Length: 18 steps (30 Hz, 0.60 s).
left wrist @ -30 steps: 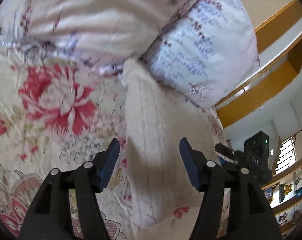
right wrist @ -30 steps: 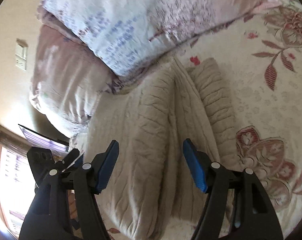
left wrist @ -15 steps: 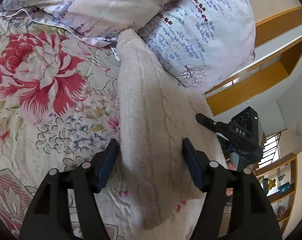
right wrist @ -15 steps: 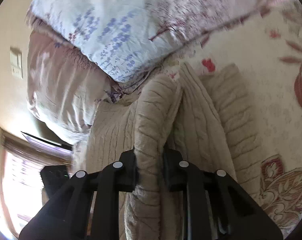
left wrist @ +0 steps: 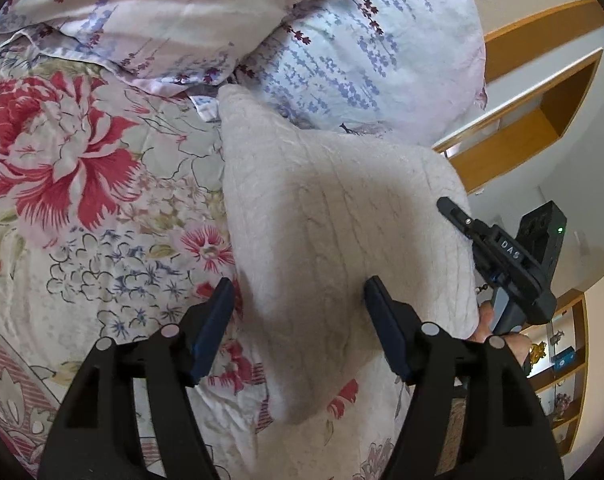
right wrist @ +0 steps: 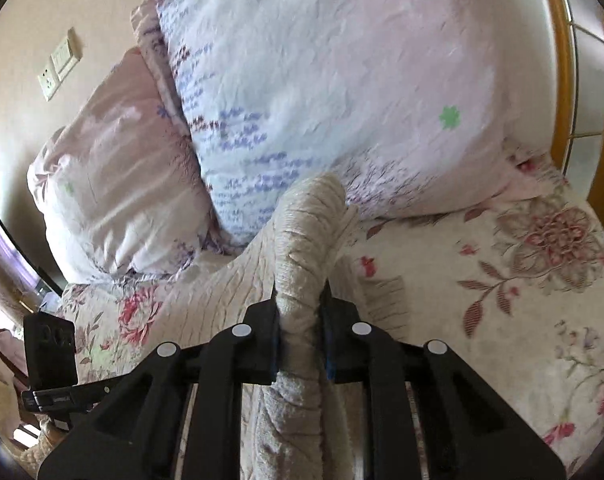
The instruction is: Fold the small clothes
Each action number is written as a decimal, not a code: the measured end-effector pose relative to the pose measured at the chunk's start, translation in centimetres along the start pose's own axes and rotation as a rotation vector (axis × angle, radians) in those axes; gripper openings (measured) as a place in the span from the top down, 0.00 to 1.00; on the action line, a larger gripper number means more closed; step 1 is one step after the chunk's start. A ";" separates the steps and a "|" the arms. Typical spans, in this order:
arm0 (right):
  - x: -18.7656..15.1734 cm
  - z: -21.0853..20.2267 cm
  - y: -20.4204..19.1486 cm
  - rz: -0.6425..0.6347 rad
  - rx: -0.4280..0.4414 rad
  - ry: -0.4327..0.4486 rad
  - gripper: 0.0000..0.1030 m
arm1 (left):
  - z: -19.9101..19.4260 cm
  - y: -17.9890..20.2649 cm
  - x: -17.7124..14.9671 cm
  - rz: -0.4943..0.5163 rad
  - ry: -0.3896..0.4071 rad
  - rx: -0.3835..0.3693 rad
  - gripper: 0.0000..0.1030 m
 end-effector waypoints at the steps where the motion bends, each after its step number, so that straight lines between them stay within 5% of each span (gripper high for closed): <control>1: 0.1 -0.1 0.2 -0.008 -0.013 0.011 0.84 | 0.1 0.0 -0.1 0.001 -0.004 0.003 0.35; 6: -1.3 2.9 2.0 -0.016 -0.109 -0.070 0.84 | 0.6 -0.3 -0.3 -0.013 -0.021 -0.005 0.35; 9: -3.4 7.1 4.8 0.096 -0.126 -0.233 0.83 | 0.9 -0.3 -0.5 -0.006 -0.035 0.003 0.35; 14: -3.2 4.9 7.5 0.237 -0.074 -0.227 0.50 | 0.9 0.1 -1.0 -0.019 -0.051 0.001 0.36; 18: -4.5 1.5 8.9 0.281 0.006 -0.210 0.41 | 0.5 0.6 -1.9 -0.043 -0.055 0.002 0.36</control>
Point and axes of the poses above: each gripper's, at about its wrist camera, not at the fingertips, and z roughly the way its jaws point, y to its right, x to its top, the point moved 4 cm from there along z, roughly the way its jaws point, and after that the axes turned 11 degrees about -x, right-handed, at the moved point
